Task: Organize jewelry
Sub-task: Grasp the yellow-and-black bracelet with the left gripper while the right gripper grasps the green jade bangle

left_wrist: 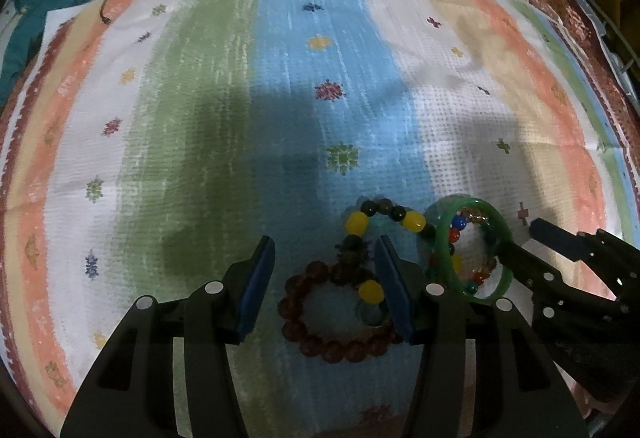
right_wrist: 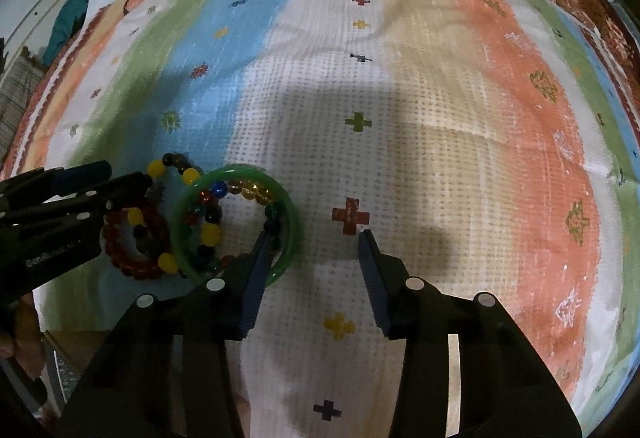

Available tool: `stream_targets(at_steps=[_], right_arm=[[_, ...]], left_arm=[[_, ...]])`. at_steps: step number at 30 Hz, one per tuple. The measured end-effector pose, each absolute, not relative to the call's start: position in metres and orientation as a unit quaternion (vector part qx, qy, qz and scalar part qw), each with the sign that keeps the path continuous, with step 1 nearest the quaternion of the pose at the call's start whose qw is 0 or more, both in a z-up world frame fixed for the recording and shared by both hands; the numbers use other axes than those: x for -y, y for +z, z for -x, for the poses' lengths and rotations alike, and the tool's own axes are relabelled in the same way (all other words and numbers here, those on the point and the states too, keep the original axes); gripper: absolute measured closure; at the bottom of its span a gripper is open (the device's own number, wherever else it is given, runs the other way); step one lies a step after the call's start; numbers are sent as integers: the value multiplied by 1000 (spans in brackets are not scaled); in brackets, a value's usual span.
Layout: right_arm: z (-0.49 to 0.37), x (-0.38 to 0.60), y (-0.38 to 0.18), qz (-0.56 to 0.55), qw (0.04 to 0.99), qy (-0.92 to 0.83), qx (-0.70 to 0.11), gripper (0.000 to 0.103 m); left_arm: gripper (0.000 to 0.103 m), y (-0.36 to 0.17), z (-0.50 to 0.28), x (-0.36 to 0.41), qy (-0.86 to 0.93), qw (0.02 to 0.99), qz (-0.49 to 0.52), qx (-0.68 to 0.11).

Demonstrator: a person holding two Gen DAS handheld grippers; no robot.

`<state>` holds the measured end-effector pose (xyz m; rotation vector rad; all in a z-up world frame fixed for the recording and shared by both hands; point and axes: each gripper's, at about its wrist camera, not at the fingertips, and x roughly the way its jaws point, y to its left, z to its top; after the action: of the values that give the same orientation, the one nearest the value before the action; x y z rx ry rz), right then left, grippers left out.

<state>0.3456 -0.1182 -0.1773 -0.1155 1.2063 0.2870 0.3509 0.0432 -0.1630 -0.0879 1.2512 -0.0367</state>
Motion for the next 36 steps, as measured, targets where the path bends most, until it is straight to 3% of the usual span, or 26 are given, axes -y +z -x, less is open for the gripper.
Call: stream_targets(at_steps=[5,13,18,36], right_arm=[[-348,115,-178,53,811,139,-567,69],[-348,112,-179,50,806,145,-572,87],[-346,112,-186,53,804,147,-574,94],[-337,124,-165,61,819,140,-553,96]], left_arm=[[64,-168,-353,-44,-16,805,41,-591],[76,-174,-353,-34,-27,801,21,-598],[92,-177,-353,-30,-14,803,0,-596],[94,-147,-350,-29,-16,822,7,-569]])
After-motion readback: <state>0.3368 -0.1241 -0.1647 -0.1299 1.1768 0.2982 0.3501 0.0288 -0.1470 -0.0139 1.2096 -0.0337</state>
